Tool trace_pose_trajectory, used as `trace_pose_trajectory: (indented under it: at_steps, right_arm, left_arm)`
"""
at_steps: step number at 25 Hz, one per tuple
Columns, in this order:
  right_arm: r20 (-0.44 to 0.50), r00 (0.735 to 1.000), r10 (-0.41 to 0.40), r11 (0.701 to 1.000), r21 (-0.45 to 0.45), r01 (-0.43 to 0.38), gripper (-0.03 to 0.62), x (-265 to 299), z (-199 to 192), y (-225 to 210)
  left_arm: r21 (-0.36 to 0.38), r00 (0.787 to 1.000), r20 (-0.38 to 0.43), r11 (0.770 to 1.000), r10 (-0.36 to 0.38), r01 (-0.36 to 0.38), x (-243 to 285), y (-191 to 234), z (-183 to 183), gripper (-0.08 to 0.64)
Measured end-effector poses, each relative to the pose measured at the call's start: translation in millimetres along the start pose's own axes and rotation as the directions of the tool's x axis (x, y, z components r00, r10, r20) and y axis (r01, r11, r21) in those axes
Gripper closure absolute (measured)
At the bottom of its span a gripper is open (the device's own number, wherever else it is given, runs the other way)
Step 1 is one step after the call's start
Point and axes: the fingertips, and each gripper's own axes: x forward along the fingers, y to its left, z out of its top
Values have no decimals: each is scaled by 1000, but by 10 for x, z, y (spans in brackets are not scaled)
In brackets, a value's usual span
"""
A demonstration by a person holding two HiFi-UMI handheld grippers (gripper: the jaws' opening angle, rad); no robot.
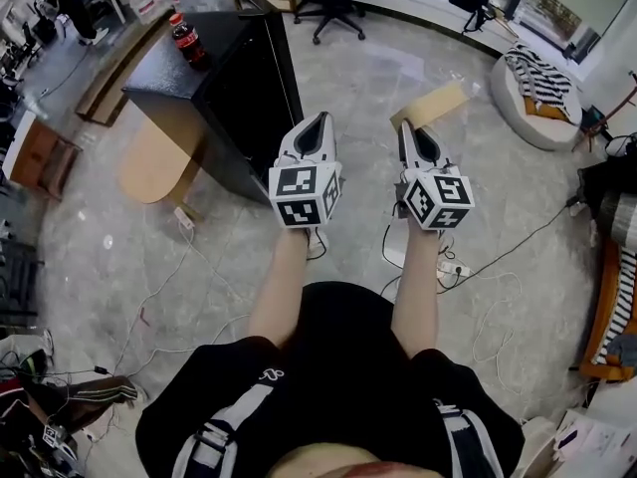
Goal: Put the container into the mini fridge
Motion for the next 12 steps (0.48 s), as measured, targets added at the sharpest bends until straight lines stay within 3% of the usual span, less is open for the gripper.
trace_pose_trajectory:
  at_steps: [12]
  right_arm:
    - [-72,996,-54,998,-27,53,575,1283,-181,-722]
  left_arm:
    - [-66,999,-39,997,-32,29,1524,563,-120,555]
